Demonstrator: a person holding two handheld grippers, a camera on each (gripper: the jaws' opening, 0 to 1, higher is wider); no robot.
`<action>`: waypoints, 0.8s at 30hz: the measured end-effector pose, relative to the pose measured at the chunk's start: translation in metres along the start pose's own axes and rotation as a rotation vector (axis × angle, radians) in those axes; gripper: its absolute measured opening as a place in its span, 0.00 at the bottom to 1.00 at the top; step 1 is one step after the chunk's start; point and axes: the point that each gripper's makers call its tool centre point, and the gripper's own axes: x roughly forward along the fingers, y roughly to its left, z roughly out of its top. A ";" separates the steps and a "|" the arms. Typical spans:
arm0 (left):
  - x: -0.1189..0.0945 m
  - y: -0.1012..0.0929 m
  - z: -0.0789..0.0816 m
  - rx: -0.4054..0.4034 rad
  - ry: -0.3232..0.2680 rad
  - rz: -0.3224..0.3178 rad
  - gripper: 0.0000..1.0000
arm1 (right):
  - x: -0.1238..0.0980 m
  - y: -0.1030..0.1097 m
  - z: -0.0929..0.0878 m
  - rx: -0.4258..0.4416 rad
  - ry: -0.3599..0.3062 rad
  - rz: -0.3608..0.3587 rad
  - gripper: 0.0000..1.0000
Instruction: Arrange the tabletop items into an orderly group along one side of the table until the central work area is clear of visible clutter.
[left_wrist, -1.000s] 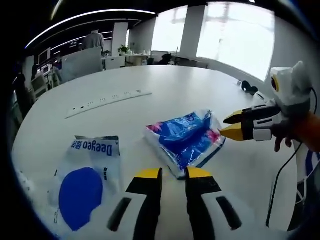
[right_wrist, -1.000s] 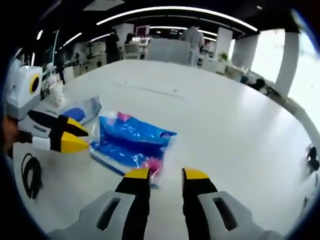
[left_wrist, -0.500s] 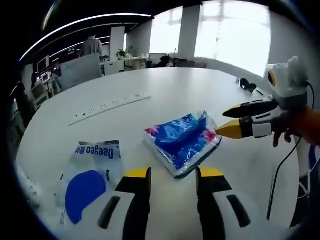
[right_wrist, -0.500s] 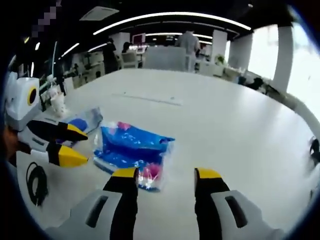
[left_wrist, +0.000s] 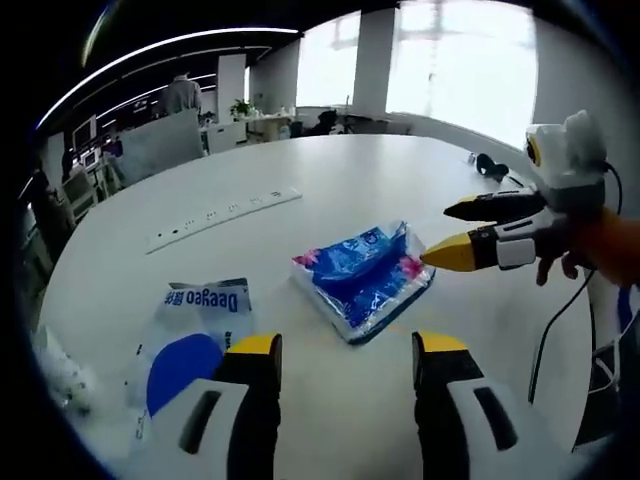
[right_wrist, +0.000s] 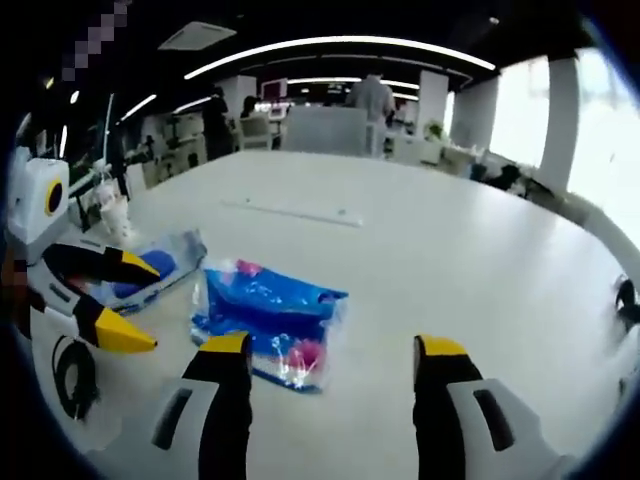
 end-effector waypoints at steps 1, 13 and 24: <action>-0.001 0.000 0.000 0.005 -0.003 -0.001 0.53 | -0.001 0.000 0.001 -0.001 -0.003 0.000 0.63; -0.023 -0.003 0.010 0.029 -0.064 -0.011 0.89 | -0.017 0.009 0.014 0.012 -0.042 0.000 0.86; -0.055 0.012 0.009 -0.002 -0.099 -0.010 0.99 | -0.032 0.025 0.025 0.008 -0.060 -0.003 0.94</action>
